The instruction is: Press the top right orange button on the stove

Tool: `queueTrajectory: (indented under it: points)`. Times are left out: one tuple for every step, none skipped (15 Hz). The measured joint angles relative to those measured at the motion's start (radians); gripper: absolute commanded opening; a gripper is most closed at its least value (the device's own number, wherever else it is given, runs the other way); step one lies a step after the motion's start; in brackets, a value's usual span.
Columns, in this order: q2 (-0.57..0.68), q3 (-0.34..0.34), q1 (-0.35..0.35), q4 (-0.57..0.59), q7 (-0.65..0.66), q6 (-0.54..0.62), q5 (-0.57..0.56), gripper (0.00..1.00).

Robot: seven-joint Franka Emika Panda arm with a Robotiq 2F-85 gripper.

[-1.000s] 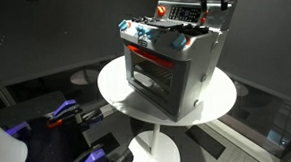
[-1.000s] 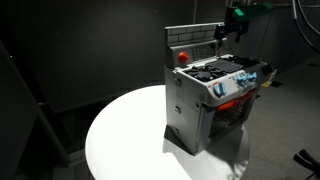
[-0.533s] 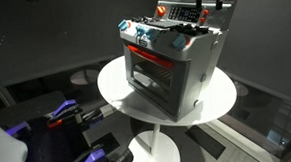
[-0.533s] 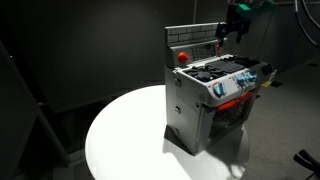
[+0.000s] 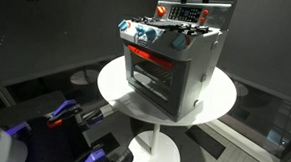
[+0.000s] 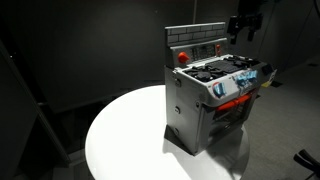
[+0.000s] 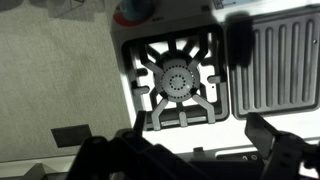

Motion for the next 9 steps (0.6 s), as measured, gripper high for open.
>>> queueTrajectory:
  points:
    - [-0.017,0.002,0.0,-0.022,-0.006,-0.006,0.0,1.0]
    - [-0.034,0.004,0.0,-0.045,-0.012,-0.011,0.0,1.0]
    - [-0.05,0.007,0.0,-0.069,-0.015,-0.012,0.0,1.0]
    - [-0.065,0.01,0.001,-0.095,-0.018,-0.012,0.0,1.0]
    - [-0.082,0.014,0.001,-0.122,-0.023,-0.012,0.0,1.0]
    - [-0.098,0.018,0.001,-0.149,-0.027,-0.012,0.0,1.0]
    - [-0.115,0.022,0.001,-0.176,-0.029,-0.012,0.0,1.0]
    - [-0.132,0.026,0.001,-0.202,-0.03,-0.011,0.0,1.0]
    - [-0.149,0.029,0.001,-0.225,-0.031,-0.01,0.0,1.0]
